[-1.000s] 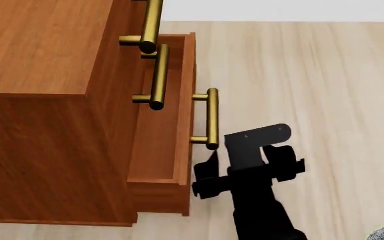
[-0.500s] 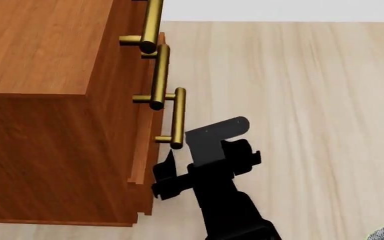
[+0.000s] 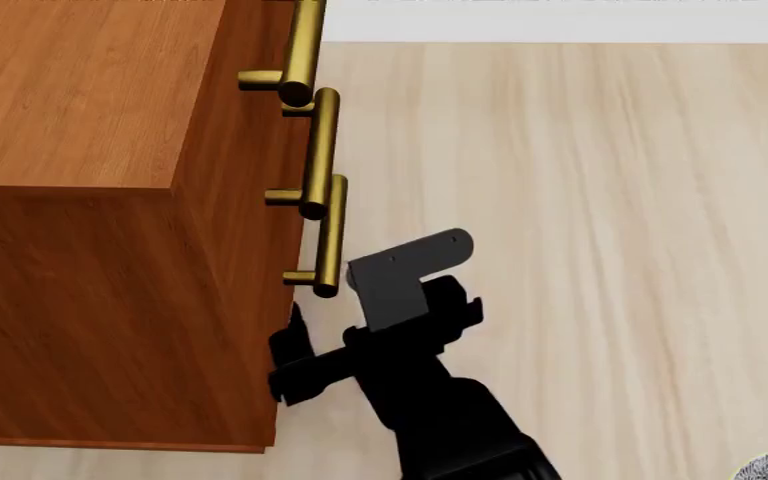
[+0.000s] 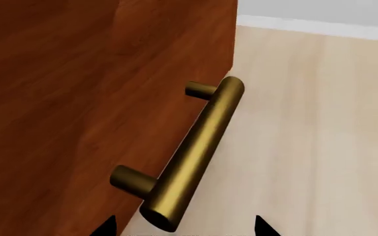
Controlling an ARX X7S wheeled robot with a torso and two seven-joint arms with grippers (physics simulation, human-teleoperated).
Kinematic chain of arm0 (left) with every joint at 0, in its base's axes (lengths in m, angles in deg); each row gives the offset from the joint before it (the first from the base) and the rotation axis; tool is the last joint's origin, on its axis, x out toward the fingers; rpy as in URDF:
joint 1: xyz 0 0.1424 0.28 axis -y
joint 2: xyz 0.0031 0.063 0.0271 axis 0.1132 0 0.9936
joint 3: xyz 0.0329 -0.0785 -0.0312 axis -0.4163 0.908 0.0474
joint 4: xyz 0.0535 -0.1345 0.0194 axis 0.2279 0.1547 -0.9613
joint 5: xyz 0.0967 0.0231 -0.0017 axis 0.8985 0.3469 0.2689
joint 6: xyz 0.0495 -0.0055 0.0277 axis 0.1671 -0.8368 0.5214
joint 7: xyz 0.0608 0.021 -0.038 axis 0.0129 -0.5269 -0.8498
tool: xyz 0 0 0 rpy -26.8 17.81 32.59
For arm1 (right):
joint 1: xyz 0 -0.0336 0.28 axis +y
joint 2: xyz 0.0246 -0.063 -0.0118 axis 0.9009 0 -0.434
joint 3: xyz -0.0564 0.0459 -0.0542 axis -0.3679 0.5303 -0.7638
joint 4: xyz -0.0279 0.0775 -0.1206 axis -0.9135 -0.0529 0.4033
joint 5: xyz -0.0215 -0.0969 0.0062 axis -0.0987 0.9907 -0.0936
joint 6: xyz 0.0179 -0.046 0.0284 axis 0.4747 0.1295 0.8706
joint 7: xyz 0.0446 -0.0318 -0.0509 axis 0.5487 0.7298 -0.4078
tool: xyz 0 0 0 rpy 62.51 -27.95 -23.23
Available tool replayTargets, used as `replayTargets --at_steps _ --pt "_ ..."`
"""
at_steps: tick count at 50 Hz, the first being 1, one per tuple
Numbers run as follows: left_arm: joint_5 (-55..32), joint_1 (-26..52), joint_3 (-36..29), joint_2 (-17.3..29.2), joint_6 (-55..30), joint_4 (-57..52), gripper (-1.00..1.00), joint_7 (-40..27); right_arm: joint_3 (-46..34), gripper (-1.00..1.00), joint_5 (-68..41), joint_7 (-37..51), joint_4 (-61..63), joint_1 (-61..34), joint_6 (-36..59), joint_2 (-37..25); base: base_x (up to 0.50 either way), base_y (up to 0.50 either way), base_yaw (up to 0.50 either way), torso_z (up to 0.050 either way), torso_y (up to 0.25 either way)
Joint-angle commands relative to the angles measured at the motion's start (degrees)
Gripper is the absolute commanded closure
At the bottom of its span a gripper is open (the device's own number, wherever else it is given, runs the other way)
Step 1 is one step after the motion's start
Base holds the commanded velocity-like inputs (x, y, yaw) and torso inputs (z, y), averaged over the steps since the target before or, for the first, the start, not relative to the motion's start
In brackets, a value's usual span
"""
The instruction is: Close the bottom drawer of the cabinet and open the top drawer.
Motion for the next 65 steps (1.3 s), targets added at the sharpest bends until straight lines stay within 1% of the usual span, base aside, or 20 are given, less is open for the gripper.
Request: replayTargets --at_steps 1,6,17,26,32,37,41,45,51,55,63,65 --pt "0.0 -0.1 -0.2 0.2 0.3 0.0 -1.00 -0.2 -3.1 -1.00 -7.2 -1.7 4.4 0.3 0.2 0.8 0.00 0.00 0.00 0.000 0.000" --pt "-0.2 -0.2 -0.2 0.2 0.5 0.0 -1.00 -0.3 -3.3 -1.00 -7.9 1.9 11.2 2.8 3.3 -2.6 0.00 0.00 0.00 0.000 0.000" --pt "0.7 -1.0 -1.2 -0.3 1.7 0.4 -1.00 0.0 -2.7 -1.00 -10.4 9.7 31.1 9.2 11.0 -12.9 0.00 0.00 0.00 0.000 0.000" --pt "0.4 -0.4 -1.6 -0.6 1.8 0.7 -1.00 -0.3 -2.4 -1.00 -12.0 13.7 40.5 11.9 15.4 -17.9 0.00 0.00 0.00 0.000 0.000" --pt "-0.3 0.2 -1.7 -0.5 1.4 0.5 -1.00 -0.7 -0.6 -1.00 -14.2 16.8 47.1 14.1 17.7 -21.8 0.00 0.00 0.00 0.000 0.000" --pt "-0.3 0.4 -2.0 -0.5 1.4 0.4 -1.00 -1.0 3.5 -1.00 -16.8 21.1 51.6 16.6 17.3 -24.0 0.00 0.00 0.00 0.000 0.000" --pt "0.1 0.6 -2.6 -0.9 1.6 0.6 -1.00 -1.2 6.2 -1.00 -18.0 23.9 52.5 17.1 16.3 -24.0 0.00 0.00 0.00 0.000 0.000" --pt "-0.3 1.3 -3.2 -1.0 1.0 0.3 -1.00 -1.6 9.5 -1.00 -20.3 25.4 52.8 17.4 14.4 -22.8 0.00 0.00 0.00 0.000 0.000" --pt "-0.9 2.2 -3.4 -0.8 0.5 0.1 -1.00 -2.1 13.0 -1.00 -24.4 27.3 53.1 16.6 14.0 -21.4 0.00 0.00 0.00 0.000 0.000" --pt "-1.0 2.1 -3.4 -0.7 0.5 -0.1 -1.00 -2.3 14.5 -1.00 -25.9 28.0 53.5 16.4 13.4 -20.9 0.00 0.00 0.00 0.000 0.000" --pt "-1.7 2.2 -3.3 -0.4 0.3 -0.4 -1.00 -2.7 19.5 -1.00 -33.9 28.0 53.8 16.1 12.7 -19.1 0.00 0.00 0.00 0.000 0.000" --pt "-1.6 2.2 -3.4 -0.2 0.4 -0.4 -1.00 -2.6 19.5 -1.00 -33.6 29.2 55.0 15.6 13.1 -19.4 0.00 0.00 0.00 0.000 0.000"
